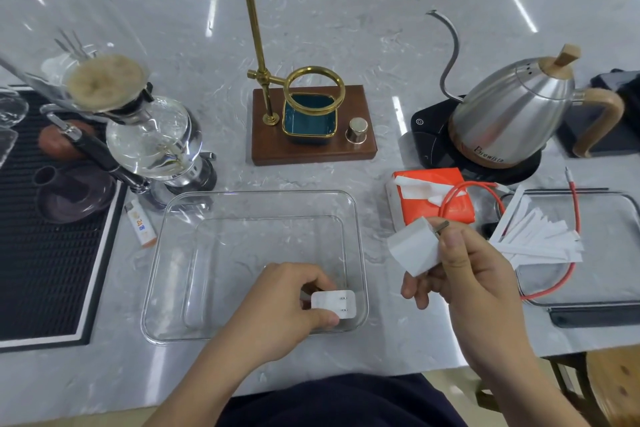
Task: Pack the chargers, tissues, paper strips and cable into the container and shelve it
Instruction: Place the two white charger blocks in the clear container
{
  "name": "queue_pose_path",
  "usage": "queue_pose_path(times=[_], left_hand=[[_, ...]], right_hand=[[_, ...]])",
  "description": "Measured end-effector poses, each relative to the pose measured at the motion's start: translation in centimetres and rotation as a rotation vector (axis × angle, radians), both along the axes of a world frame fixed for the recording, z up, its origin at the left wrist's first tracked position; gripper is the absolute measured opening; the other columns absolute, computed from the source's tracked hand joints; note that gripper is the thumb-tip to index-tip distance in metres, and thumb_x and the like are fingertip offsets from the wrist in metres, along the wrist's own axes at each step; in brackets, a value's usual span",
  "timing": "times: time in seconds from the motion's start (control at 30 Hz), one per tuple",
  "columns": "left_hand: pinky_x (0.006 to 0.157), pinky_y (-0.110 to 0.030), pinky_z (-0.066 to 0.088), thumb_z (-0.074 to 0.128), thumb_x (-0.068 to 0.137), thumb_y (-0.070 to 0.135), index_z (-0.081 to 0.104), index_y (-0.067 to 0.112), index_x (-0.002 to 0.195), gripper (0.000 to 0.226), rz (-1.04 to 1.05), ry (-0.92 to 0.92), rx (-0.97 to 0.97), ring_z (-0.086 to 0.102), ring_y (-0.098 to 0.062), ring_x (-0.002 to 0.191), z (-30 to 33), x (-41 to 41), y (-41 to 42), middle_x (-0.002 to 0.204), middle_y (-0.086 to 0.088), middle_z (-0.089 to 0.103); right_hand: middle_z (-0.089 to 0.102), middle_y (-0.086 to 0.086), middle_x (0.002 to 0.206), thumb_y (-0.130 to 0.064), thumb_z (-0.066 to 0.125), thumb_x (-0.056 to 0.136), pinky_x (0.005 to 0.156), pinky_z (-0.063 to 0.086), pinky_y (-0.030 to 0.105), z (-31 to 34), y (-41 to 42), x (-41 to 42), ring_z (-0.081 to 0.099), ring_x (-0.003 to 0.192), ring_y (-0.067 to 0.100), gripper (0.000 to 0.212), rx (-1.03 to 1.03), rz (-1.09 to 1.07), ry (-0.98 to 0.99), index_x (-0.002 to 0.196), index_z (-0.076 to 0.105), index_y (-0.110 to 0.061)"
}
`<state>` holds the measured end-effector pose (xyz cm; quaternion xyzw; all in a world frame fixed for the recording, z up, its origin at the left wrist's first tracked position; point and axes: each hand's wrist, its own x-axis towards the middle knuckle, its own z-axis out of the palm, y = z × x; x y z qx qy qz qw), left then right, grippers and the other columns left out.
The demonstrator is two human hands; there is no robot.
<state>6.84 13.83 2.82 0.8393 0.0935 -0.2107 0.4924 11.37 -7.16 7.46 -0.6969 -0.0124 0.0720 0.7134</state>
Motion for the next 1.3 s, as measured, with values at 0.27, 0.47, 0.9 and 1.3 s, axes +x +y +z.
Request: queue_pose_path(times=[0.27,0.47,0.9,1.3], left_hand=[[0.085,-0.029,0.057,0.073,0.084,0.019,0.077,0.035,0.094,0.019,-0.051,0.025,0.014,0.067,0.006,0.086,0.1,0.1,0.3,0.090,0.022,0.074],[0.085,-0.033,0.057,0.070,0.085,0.018,0.077,0.035,0.094,0.021,-0.044,0.018,-0.010,0.068,0.004,0.085,-0.1,0.0,0.3,0.090,0.021,0.073],[0.087,-0.035,0.056,0.066,0.086,0.016,0.076,0.036,0.096,0.025,-0.117,0.036,0.026,0.068,-0.001,0.089,-0.5,0.0,0.8,0.094,0.018,0.073],[0.087,-0.023,0.054,0.073,0.086,0.022,0.074,0.033,0.103,0.020,-0.003,-0.062,0.016,0.064,0.006,0.092,0.7,-0.2,1.2,0.093,0.022,0.071]], right_hand=[[0.063,0.017,0.061,-0.044,0.046,0.098,0.044,0.046,0.032,-0.2,-0.1,0.0,0.061,0.048,0.025,0.038,-0.029,0.000,-0.002,0.097,0.066,-0.011],[0.062,0.019,0.058,-0.027,0.041,0.095,0.044,0.046,0.032,-0.2,0.2,0.1,0.059,0.048,0.028,0.034,-0.050,0.020,-0.001,0.100,0.063,-0.002],[0.063,0.021,0.059,-0.031,0.045,0.100,0.045,0.047,0.032,-0.5,0.4,0.2,0.059,0.049,0.031,0.035,-0.053,0.033,0.007,0.104,0.063,-0.001],[0.068,0.014,0.070,-0.038,0.053,0.093,0.046,0.049,0.031,-0.7,1.3,0.4,0.064,0.051,0.028,0.039,0.000,0.084,0.026,0.104,0.063,-0.002]])
